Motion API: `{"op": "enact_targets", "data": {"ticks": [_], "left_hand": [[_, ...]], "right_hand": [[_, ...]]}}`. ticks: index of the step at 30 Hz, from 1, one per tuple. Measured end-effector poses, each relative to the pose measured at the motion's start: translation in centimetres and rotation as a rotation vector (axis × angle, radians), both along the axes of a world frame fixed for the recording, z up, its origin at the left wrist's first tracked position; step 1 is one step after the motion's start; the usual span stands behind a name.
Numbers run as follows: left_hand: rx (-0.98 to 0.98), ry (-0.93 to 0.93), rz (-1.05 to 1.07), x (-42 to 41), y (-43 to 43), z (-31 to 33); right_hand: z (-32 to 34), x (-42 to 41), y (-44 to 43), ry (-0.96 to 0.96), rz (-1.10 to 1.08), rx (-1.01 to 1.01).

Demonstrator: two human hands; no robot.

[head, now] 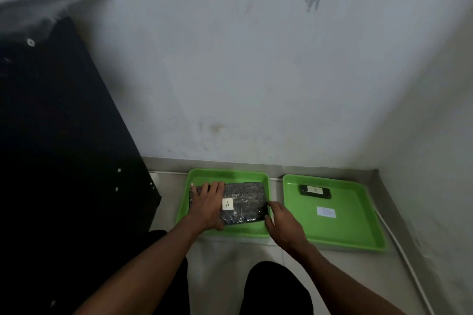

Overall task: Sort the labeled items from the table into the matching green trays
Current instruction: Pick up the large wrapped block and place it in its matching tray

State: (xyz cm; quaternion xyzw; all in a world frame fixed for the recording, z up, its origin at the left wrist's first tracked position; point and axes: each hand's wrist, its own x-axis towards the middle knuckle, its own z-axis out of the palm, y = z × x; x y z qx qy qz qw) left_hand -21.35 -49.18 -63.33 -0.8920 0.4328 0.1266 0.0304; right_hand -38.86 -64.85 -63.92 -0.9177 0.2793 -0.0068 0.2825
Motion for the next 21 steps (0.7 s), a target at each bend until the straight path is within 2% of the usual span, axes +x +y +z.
{"op": "enact_targets", "data": {"ticks": [6, 15, 21], "left_hand": [[0.041, 0.075, 0.022, 3.2, -1.3, -2.7], [0.059, 0.176, 0.061, 11.4, -8.0, -7.3], [0.093, 0.205, 0.009, 14.2, -10.0, -11.1]], "right_hand": [[-2.6, 2.2, -0.6, 0.055, 0.003, 0.083], [-6.6, 7.6, -4.8, 0.075, -0.005, 0.188], [-9.4, 8.8, -6.8, 0.135, -0.017, 0.222]]}}
